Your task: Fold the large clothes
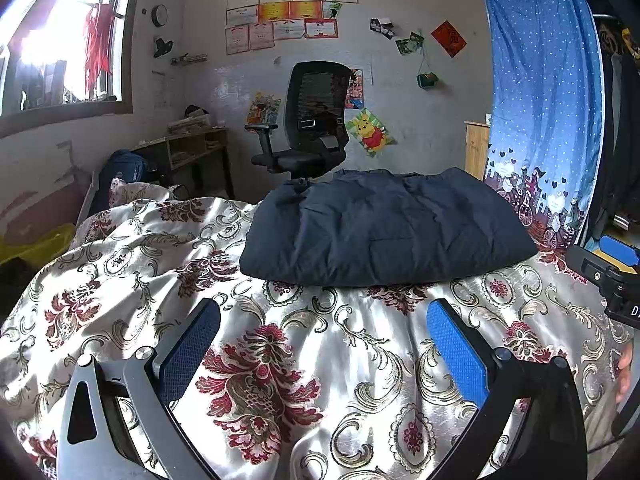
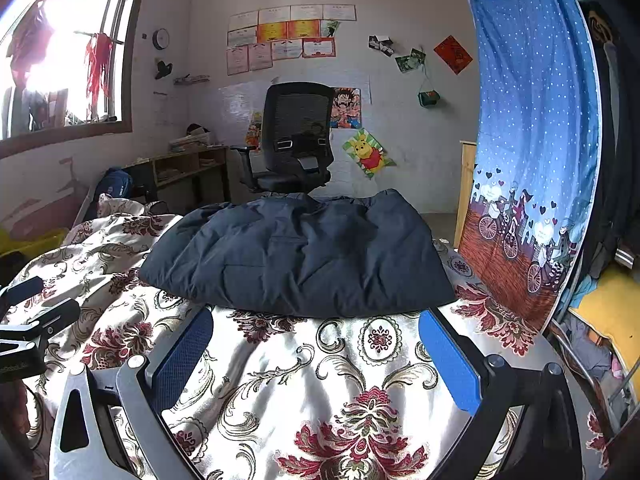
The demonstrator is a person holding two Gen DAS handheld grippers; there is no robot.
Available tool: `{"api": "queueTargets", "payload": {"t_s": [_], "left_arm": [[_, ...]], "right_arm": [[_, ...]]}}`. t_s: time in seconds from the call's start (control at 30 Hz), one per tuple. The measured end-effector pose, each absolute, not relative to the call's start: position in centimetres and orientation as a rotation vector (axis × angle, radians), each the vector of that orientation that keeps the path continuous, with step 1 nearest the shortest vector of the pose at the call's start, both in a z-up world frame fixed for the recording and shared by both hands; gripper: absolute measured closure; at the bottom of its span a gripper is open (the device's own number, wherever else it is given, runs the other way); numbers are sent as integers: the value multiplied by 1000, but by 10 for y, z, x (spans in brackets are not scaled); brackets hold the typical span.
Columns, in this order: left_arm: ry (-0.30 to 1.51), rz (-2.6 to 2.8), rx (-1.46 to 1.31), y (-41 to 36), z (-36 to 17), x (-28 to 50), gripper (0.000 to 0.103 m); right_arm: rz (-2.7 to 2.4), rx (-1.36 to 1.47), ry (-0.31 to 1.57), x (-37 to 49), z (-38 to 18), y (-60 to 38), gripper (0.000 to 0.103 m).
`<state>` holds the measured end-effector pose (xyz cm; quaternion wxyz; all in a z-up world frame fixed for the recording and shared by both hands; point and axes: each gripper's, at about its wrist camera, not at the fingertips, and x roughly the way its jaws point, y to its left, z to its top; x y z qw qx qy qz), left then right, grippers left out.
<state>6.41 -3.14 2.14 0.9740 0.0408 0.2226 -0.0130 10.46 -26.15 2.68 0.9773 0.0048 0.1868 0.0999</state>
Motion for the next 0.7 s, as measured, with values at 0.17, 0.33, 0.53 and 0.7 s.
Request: {"api": "queueTargets", "payload": {"t_s": [0.17,0.33,0.53,0.7], "left_arm": [[450,-30,83,-33,21,63,2],[450,-28,82,-33,22,64,2],[450,-28,82,-33,22,64,2],[450,-27,82,-33,22,64,2]], "right_arm": [[201,10,376,105,27,-262,0],[201,10,377,105,27,-262,0],[201,11,377,105,27,-262,0],[201,11,377,105,27,-262,0]]}}
